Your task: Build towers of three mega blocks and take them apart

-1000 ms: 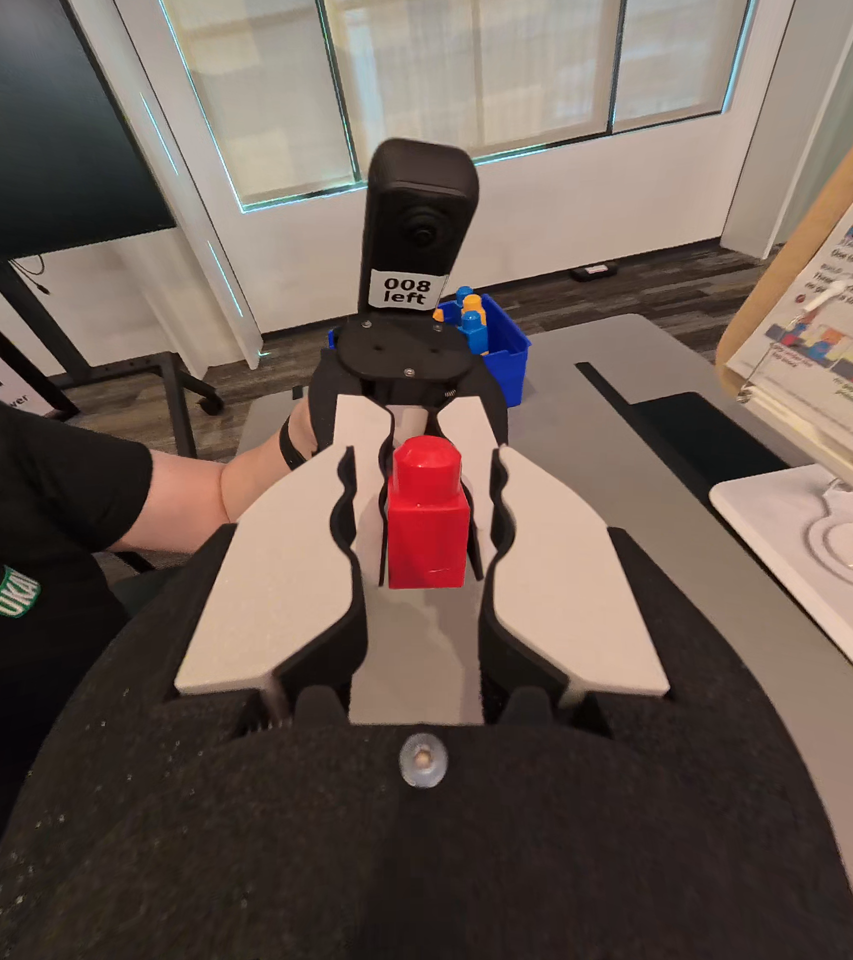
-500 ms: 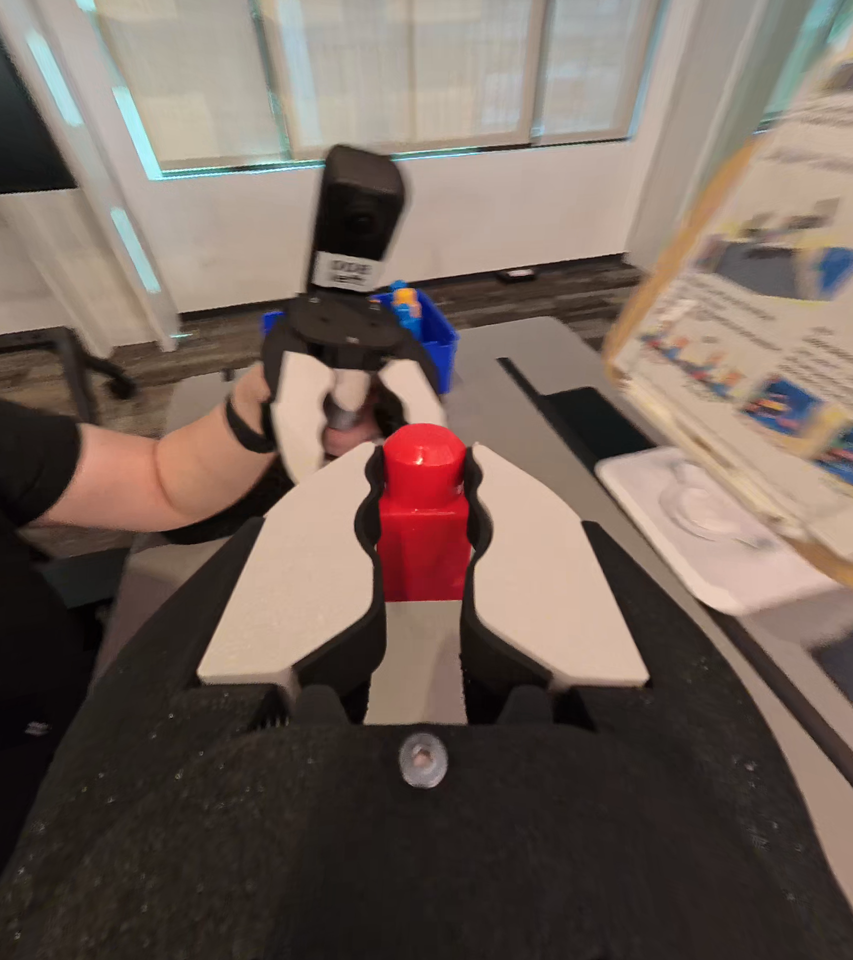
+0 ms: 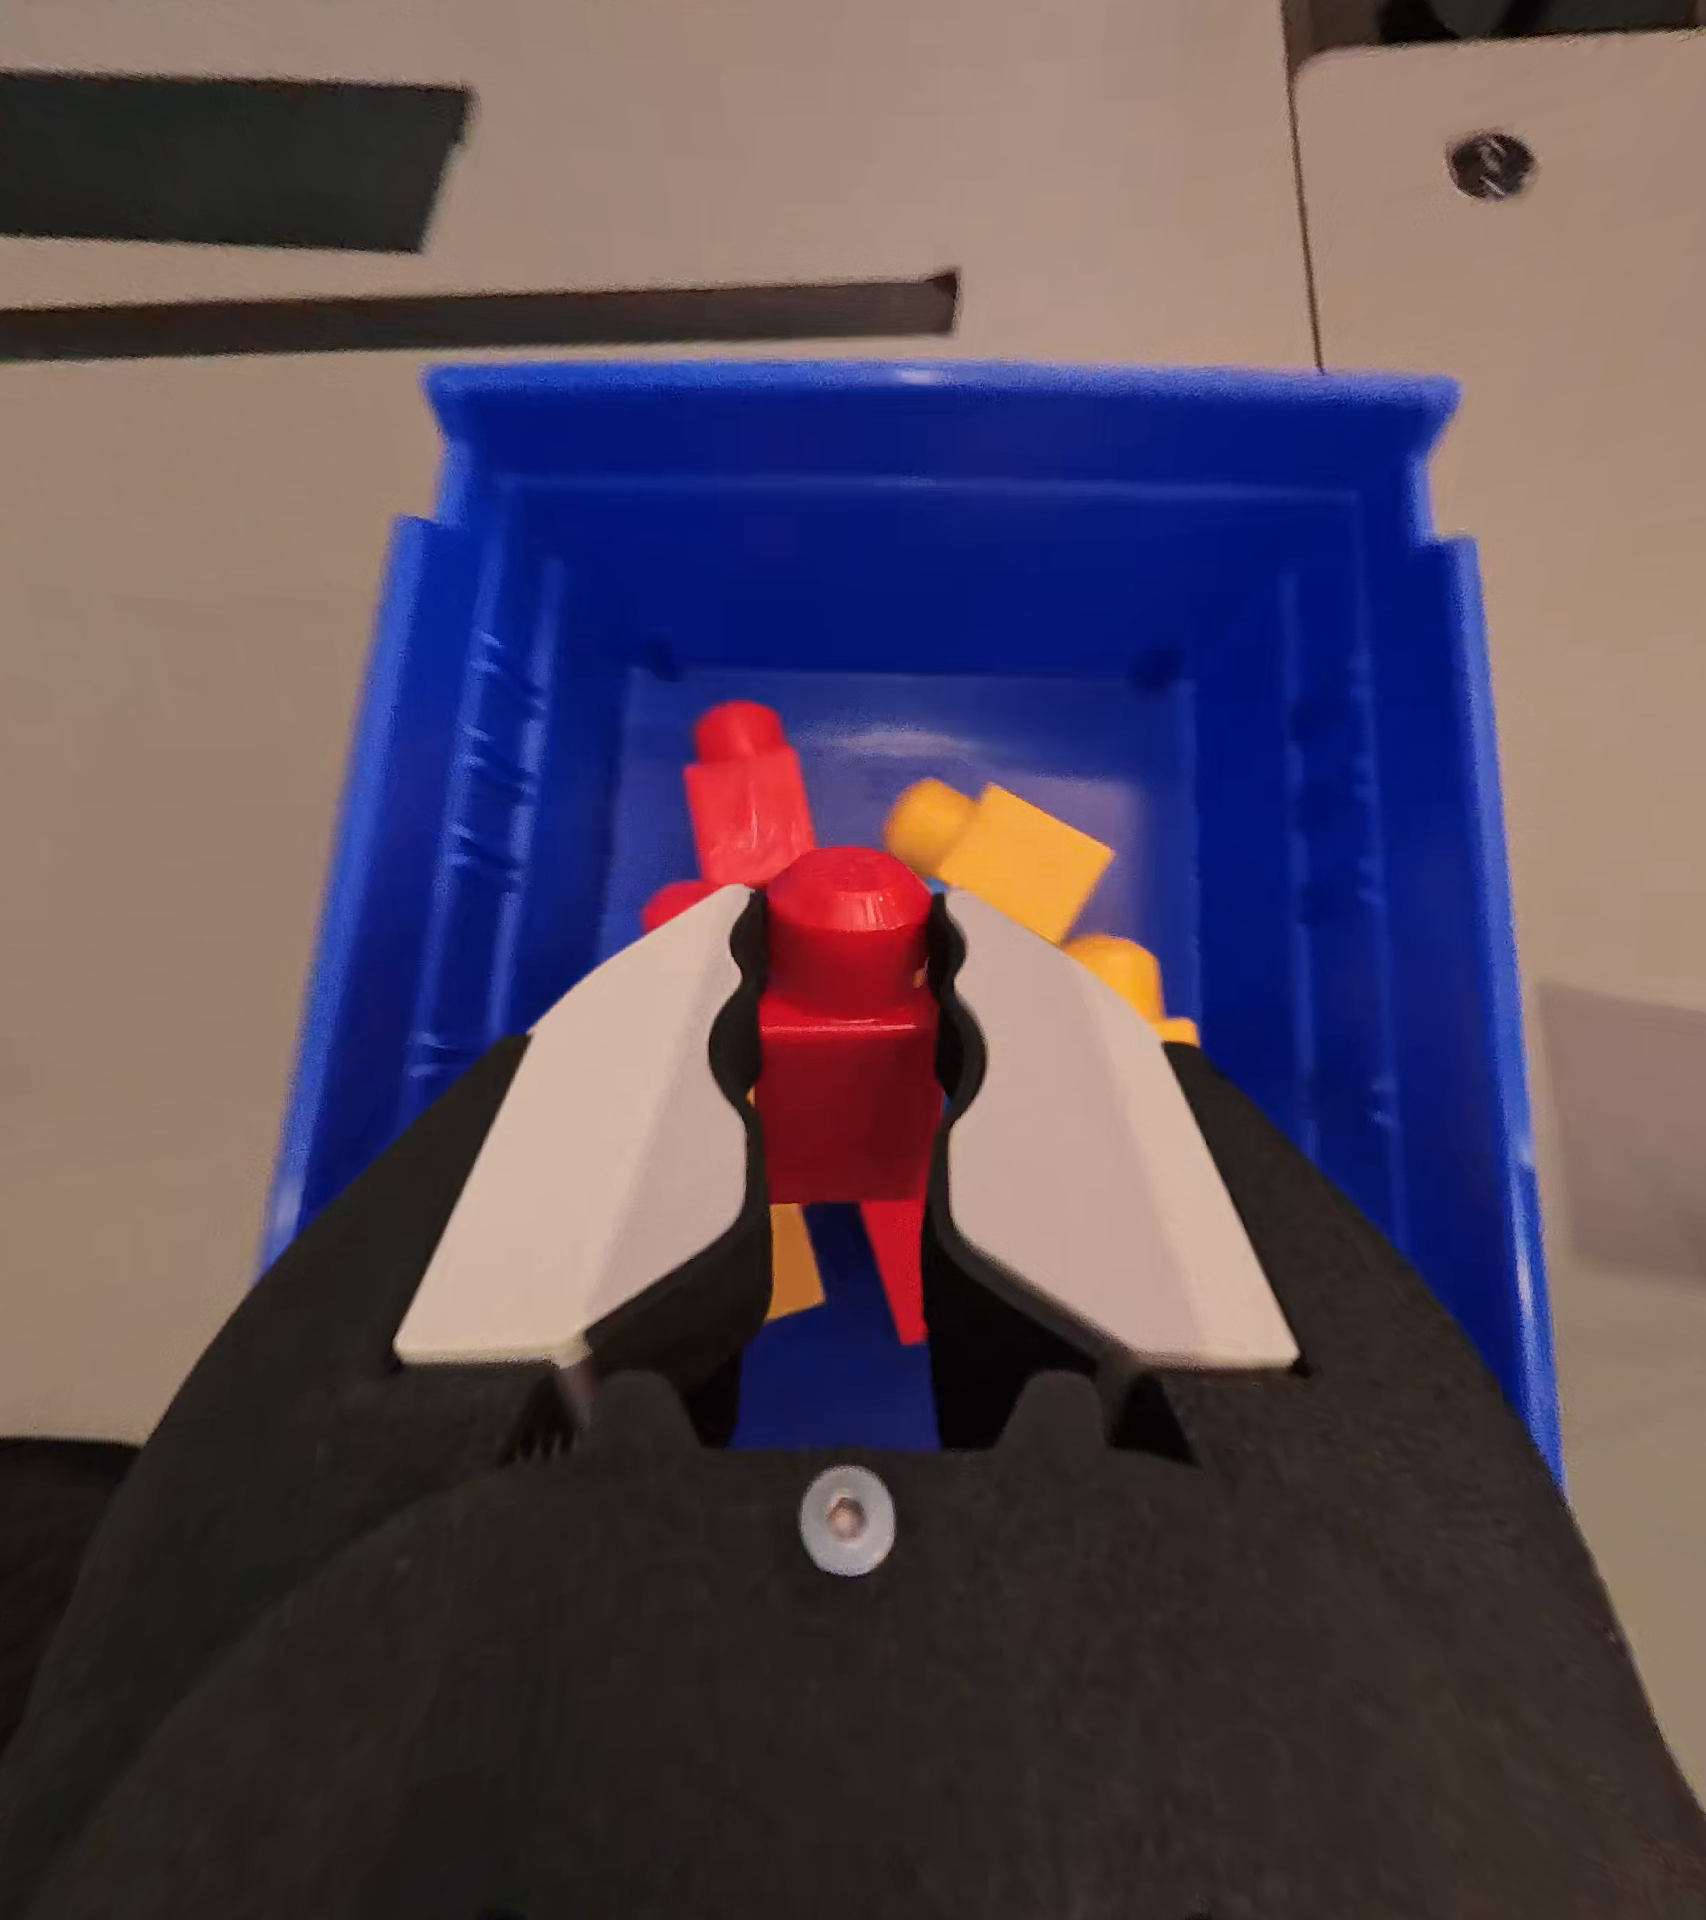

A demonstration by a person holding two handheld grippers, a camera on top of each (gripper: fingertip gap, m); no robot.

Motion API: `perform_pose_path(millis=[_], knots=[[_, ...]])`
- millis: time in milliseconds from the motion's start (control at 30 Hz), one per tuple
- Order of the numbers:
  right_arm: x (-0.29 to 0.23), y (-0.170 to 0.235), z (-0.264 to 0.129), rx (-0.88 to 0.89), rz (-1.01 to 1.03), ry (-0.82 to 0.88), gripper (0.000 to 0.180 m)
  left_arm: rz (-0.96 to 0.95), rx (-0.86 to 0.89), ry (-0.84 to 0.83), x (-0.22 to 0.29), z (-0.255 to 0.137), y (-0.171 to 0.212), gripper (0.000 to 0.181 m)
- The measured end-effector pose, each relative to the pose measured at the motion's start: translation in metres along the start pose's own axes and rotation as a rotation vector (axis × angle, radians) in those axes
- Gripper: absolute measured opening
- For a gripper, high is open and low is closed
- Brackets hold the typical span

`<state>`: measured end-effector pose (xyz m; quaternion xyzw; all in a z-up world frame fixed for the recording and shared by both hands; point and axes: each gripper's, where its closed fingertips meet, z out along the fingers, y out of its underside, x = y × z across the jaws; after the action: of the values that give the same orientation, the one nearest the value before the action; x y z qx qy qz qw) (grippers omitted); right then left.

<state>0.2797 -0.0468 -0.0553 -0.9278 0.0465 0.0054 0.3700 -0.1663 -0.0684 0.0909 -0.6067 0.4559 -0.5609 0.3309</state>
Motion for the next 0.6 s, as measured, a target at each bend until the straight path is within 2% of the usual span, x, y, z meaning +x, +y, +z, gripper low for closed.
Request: perform_pose_path(millis=[167, 233, 300, 433, 500, 600], knots=[[0.016, 0.023, 0.011, -0.071, 0.07, 0.022, 0.03, 0.018, -0.027, 0.0, 0.003, 0.002, 0.004, 0.041], [0.019, 0.02, 0.008, -0.062, 0.085, 0.058, 0.036, 0.023, -0.038, -0.017, 0.002, 0.001, 0.004, 0.041], [0.013, 0.003, -0.003, 0.016, 0.092, 0.045, 0.036, 0.048, -0.052, -0.059, -0.001, -0.003, 0.004, 0.041], [-0.014, -0.053, -0.043, 0.303, 0.022, 0.005, 0.038, 0.171, -0.034, -0.221, -0.003, -0.03, -0.012, 0.042], [-0.029, -0.074, -0.062, 0.418, -0.035, -0.002, 0.04, 0.234, 0.003, -0.324, 0.001, -0.056, -0.025, 0.041], [-0.05, -0.09, -0.076, 0.492, -0.094, -0.036, 0.04, 0.282, 0.042, -0.528, 0.002, -0.112, -0.039, 0.04]])
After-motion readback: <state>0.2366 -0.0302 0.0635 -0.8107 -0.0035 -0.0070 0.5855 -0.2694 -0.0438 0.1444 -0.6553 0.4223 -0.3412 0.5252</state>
